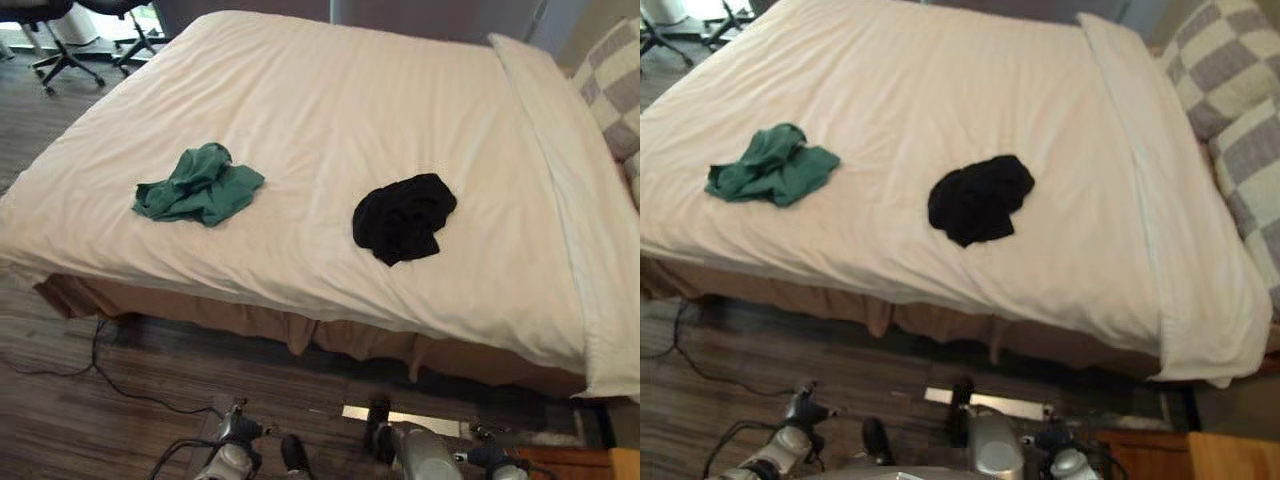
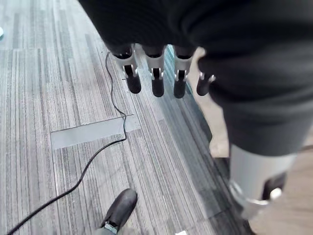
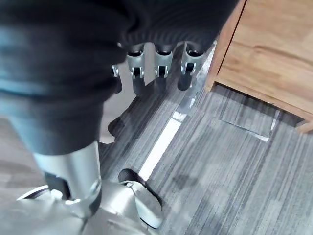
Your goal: Tidy up the quilt and then pick up the clothes from the bed and put them into the laundry hamper.
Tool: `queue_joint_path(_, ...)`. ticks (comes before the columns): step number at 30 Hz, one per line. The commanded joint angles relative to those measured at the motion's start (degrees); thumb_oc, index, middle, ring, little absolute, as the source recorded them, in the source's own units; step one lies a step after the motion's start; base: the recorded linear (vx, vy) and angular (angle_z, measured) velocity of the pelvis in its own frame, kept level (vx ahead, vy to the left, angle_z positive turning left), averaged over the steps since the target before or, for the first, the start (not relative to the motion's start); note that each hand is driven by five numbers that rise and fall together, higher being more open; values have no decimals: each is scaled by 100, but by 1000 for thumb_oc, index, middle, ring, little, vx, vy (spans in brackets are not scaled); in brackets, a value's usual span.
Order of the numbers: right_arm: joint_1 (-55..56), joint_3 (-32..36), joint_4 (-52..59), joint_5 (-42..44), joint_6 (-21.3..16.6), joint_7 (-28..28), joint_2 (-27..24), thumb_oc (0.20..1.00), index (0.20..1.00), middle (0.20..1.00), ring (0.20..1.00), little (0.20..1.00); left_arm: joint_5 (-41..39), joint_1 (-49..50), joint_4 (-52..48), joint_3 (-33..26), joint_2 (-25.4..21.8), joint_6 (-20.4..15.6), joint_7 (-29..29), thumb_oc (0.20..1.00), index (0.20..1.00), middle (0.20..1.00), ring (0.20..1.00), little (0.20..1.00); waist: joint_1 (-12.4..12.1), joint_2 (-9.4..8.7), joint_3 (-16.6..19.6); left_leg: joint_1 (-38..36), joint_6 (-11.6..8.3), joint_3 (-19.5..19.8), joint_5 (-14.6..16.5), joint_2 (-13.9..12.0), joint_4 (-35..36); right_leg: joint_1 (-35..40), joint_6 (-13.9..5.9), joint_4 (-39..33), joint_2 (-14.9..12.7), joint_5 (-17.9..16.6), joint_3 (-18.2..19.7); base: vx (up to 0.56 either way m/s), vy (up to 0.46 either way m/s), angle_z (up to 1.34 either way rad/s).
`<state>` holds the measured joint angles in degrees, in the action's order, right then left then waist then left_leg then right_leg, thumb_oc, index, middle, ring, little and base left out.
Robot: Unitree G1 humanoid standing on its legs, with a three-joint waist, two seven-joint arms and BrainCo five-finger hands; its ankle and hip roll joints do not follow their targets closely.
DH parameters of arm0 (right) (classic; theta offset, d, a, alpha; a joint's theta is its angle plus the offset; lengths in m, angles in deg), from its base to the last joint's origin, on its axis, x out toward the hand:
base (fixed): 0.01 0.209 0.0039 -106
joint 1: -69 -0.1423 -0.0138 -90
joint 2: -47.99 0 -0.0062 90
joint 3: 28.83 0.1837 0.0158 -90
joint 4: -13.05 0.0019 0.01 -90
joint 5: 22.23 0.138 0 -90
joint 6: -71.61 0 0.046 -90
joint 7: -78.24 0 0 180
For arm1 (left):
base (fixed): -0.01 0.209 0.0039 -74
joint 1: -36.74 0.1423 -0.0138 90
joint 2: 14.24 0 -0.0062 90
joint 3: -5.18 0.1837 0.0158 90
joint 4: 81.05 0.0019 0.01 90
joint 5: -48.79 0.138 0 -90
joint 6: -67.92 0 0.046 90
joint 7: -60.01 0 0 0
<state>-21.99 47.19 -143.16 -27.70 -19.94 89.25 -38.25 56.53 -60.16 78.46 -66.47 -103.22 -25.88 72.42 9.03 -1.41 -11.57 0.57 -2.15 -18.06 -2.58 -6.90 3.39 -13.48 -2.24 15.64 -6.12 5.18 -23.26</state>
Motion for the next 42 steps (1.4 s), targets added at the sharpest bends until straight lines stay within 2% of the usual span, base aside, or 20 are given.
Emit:
queue_joint_path(1,-240,-301,-149,12,33,126,-105,1000,1000,1000,1000,1000,117,-175,-150,-56,-60,-127,108,1000,1000,1000,1000,1000,165,-1,-255,-111,-725,-581,864,-100,-2681,710,-65,-1193,-53,-327,-46,275,24,79)
queue_joint_path(2,-328,-436,-226,-116,58,162,-140,1000,1000,1000,1000,1000,72,-174,-243,-31,-60,-150,147,1000,1000,1000,1000,1000,14,-60,-398,310,-1005,-576,436,-372,-3574,863,26,-1295,-72,-308,2,221,-7,9)
queue_joint_path(3,-463,-461,-198,-94,59,200,-224,1000,1000,1000,1000,1000,-29,-184,-518,23,-117,-192,169,1000,1000,1000,1000,1000,-130,-135,-496,862,-1102,-655,284,-983,-4224,1015,51,-1509,-76,-320,73,188,113,-48)
queue_joint_path(5,-499,-436,-120,-25,44,206,-219,1000,1000,1000,1000,1000,-64,-168,-611,7,-109,-215,190,1000,1000,1000,1000,1000,-148,-112,-479,814,-1019,-770,316,-1238,-3840,1055,-63,-1628,-146,-372,129,203,297,-78)
queue_joint_path(7,-553,-221,58,467,10,109,-155,1000,1000,1000,1000,1000,-30,-150,-651,118,-8,-220,158,1000,1000,1000,1000,1000,-52,32,-317,485,-795,-874,424,-1247,-1934,1109,-387,-1798,-394,-423,462,252,557,-92)
queue_joint_path(9,-560,-194,104,546,1,82,-153,1000,1000,1000,1000,1000,-34,-133,-632,128,30,-217,147,1000,1000,1000,1000,1000,-62,85,-268,392,-769,-743,287,-1148,-1175,1101,-490,-1778,-500,-446,598,211,595,-93)
queue_joint_path(10,-553,-292,278,478,-7,57,-177,1000,1000,1000,1000,1000,-100,-168,-645,110,81,-257,153,1000,1000,1000,1000,1000,-115,158,-183,346,-795,-330,-280,-1382,-212,1026,-618,-1740,-785,-493,866,235,722,-89)
queue_joint_path(12,-476,-337,340,332,4,37,-231,1000,1000,1000,1000,1000,-85,-206,-702,149,52,-261,147,1000,1000,1000,1000,1000,-180,165,-127,395,-911,-31,-521,-1601,-34,1152,-722,-1731,-985,-488,989,232,610,-65)
queue_joint_path(15,-361,-319,469,220,-32,-75,-221,1000,1000,1000,1000,1000,-40,-287,-630,285,71,-259,-26,1000,1000,1000,1000,1000,-103,233,-26,286,-939,-87,-296,-1564,-161,1214,-854,-1497,-1176,-501,1062,282,642,-53)
queue_joint_path(17,-416,-418,609,-12,11,-45,-62,1000,1000,1000,1000,1000,92,-444,-773,423,-14,-231,-44,1000,1000,1000,1000,1000,-97,6,-45,197,-733,-156,9,-1116,-272,1017,-1037,-962,-1694,-1196,1125,179,539,-35)
queue_joint_path(18,-481,-451,641,-19,38,-36,-1,1000,1000,1000,1000,1000,109,-441,-810,435,-68,-217,-52,1000,1000,1000,1000,1000,-143,-29,-59,70,-621,-334,68,-973,-208,897,-1028,-818,-1874,-1463,1015,131,441,-13)
queue_joint_path(20,-579,-552,853,25,25,-68,72,1000,1000,1000,1000,1000,44,-427,-853,365,-203,-198,-84,1000,1000,1000,1000,1000,-211,15,-63,-215,-520,-561,219,-808,-16,755,-949,-463,-2051,-1437,480,99,416,-42)
queue_joint_path(22,-595,-635,967,5,-11,-83,74,1000,1000,1000,1000,1000,25,-429,-882,330,-255,-176,-95,1000,1000,1000,1000,1000,-199,12,-57,-298,-454,-603,249,-702,65,678,-911,-342,-1939,-1314,373,45,275,-69)
queue_joint_path(23,-586,-682,1040,5,-37,-105,71,1000,1000,1000,1000,1000,24,-409,-871,309,-290,-155,-71,1000,1000,1000,1000,1000,-145,7,-70,-344,-412,-603,275,-616,87,610,-824,-298,-1601,-1107,480,103,429,-52)
queue_joint_path(24,-509,-726,1036,67,-134,-120,75,1000,1000,1000,1000,1000,140,-349,-768,261,-276,-120,-25,1000,1000,1000,1000,1000,-63,11,-121,-376,-345,-499,298,-427,84,602,-772,-495,-709,-587,825,92,356,-20)
queue_joint_path(25,-502,-748,1017,79,-150,-121,66,1000,1000,1000,1000,1000,159,-313,-717,239,-258,-112,-24,1000,1000,1000,1000,1000,-84,10,-125,-380,-305,-482,334,-300,92,637,-706,-578,-495,-471,864,62,282,4)
queue_joint_path(28,-518,-624,681,118,-95,-30,98,1000,1000,1000,1000,1000,71,-213,-250,7,-168,-27,111,1000,1000,1000,1000,1000,-179,1,-58,-339,-272,-445,366,-120,95,903,-529,-1096,-387,-351,846,23,59,49)
queue_joint_path(36,-210,511,-717,572,150,375,-71,1000,1000,1000,1000,1000,-946,493,581,-1418,-95,130,550,1000,1000,1000,1000,1000,-411,-44,303,-467,-327,-554,223,-181,161,1508,-629,-2004,-495,-776,632,99,-60,16)
queue_joint_path(40,6,1456,-659,1067,34,878,-700,1000,1000,1000,1000,1000,-741,880,861,-1760,-424,190,917,1000,1000,1000,1000,1000,-390,-52,320,-521,-405,-591,195,-231,161,1614,-691,-2064,-532,-796,543,57,-41,10)
queue_joint_path(42,480,1940,762,887,-130,1157,-1396,1000,1000,1000,1000,1000,-390,831,493,-1909,-1015,133,1022,1000,1000,1000,1000,1000,-280,-2,296,-503,-444,-653,190,-260,161,1559,-752,-2064,-554,-808,534,0,0,0)
